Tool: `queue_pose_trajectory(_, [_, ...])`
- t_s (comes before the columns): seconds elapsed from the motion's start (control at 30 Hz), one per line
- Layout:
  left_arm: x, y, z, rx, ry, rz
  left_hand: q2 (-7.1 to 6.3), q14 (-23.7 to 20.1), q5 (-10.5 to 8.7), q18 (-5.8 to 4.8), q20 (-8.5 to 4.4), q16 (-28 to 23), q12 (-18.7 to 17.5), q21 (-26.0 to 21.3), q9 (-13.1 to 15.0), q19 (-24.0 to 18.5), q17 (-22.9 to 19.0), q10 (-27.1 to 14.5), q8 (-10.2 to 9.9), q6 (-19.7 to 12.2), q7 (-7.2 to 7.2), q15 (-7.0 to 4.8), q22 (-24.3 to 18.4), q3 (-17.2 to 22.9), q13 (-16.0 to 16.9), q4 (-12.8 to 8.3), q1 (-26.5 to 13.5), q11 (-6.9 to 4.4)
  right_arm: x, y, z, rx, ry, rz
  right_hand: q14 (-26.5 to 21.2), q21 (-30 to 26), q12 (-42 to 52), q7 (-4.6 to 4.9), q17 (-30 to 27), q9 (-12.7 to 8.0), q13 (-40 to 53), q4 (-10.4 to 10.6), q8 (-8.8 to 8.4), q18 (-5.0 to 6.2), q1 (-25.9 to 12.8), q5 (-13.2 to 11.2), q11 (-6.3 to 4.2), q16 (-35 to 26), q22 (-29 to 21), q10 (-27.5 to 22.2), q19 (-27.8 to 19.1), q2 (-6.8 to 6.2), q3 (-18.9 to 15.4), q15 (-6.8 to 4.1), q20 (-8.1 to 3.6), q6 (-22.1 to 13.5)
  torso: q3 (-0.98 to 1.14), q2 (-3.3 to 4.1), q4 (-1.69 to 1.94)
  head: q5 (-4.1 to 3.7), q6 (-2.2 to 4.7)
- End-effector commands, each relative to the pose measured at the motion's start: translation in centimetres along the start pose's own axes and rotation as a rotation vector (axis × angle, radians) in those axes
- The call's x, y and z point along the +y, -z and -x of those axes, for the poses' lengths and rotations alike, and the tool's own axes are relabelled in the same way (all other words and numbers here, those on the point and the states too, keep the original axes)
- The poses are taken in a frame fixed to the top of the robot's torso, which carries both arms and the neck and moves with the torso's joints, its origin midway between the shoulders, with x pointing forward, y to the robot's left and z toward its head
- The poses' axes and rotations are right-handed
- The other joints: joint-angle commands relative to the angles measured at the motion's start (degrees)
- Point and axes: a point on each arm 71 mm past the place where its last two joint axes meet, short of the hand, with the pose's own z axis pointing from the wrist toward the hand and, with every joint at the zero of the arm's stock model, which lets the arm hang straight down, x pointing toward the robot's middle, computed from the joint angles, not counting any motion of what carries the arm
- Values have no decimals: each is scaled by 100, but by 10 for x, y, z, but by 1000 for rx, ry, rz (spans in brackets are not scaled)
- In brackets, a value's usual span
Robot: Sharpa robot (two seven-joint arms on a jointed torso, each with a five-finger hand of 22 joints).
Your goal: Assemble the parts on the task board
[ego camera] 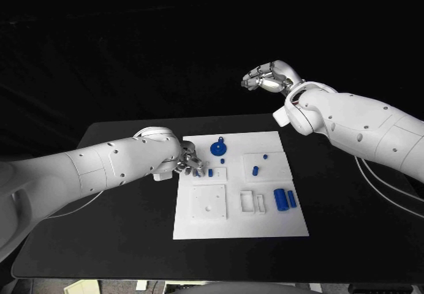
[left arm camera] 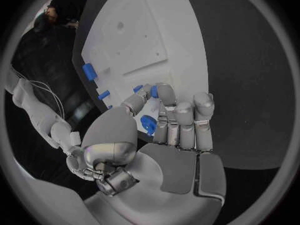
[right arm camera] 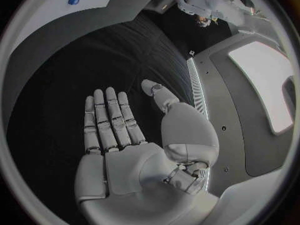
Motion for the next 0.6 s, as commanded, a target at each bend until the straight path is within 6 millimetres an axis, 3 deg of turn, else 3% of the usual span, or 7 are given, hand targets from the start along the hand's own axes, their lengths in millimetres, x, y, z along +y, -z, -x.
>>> queue_pose_trajectory(0.03, [1, -1, -2, -2, 32, -15, 414, 272, 21, 326, -523, -11, 37, 20, 11, -39, 10, 231, -1, -15, -10, -376, 1, 29, 9, -22, 409, -264, 1, 0, -1, 8, 2, 5, -36, -34, -33, 30, -10, -9, -8, 24, 29, 82, -40, 32, 4, 33, 6, 24, -11, 15, 7, 3, 18, -14, 0, -2, -1, 4, 2])
queue_pose_trajectory(0.6, [3, 2, 2, 101, 66, -23, 499, 245, -2, 314, -513, -8, 45, 21, 138, -67, 14, 183, -45, -61, -3, -372, 6, 18, 32, -52, 385, -259, 0, 0, -1, 9, 1, 4, -39, -35, -37, 30, -20, -12, -11, 26, 32, 85, -44, 32, 5, 42, 8, 25, -13, 17, 6, 4, 21, -13, -2, -1, -1, -4, 8])
